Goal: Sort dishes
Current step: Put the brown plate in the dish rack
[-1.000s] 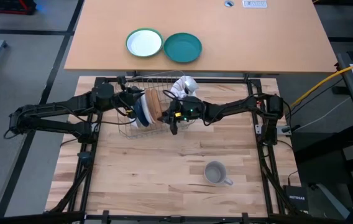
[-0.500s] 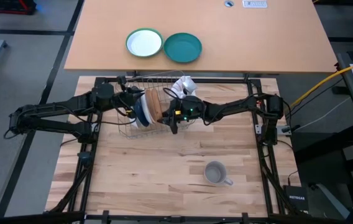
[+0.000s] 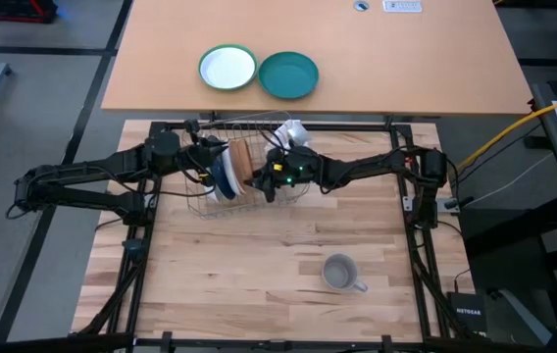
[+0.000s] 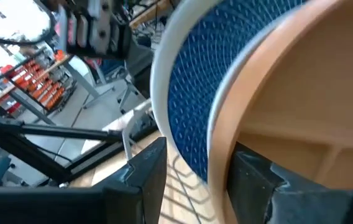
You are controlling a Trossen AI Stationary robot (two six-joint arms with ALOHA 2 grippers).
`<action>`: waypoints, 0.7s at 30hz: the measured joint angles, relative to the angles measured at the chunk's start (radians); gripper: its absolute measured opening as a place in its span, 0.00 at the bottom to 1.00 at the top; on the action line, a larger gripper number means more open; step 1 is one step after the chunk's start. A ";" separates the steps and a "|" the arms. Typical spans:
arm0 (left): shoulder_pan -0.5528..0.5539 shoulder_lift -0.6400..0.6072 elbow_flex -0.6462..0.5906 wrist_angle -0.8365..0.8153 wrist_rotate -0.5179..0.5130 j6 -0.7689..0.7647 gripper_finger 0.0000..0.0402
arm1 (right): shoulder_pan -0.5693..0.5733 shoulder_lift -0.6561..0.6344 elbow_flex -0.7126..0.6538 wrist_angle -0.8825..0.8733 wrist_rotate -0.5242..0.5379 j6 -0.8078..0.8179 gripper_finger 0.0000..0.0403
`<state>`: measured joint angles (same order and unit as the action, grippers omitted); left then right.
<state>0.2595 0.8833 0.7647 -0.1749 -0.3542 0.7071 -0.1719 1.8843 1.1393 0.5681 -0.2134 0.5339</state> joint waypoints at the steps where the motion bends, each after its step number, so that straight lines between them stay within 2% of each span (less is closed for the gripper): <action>1: 0.000 0.000 0.000 0.000 0.000 0.000 0.08 | 0.000 0.000 0.005 0.001 0.000 -0.003 0.38; 7: 0.000 0.000 0.000 0.000 0.000 0.026 0.08 | 0.002 0.000 0.009 -0.019 0.004 -0.011 0.38; 15: 0.000 0.000 0.000 0.000 0.000 0.033 0.08 | 0.003 0.000 0.009 -0.167 0.014 0.010 0.38; 21: 0.000 0.000 0.000 -0.001 0.000 0.036 0.08 | 0.003 0.000 0.009 -0.171 0.016 0.020 0.38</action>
<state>0.2596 0.8833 0.7647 -0.1761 -0.3542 0.7431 -0.1684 1.8839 1.1484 0.3970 -0.1978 0.5537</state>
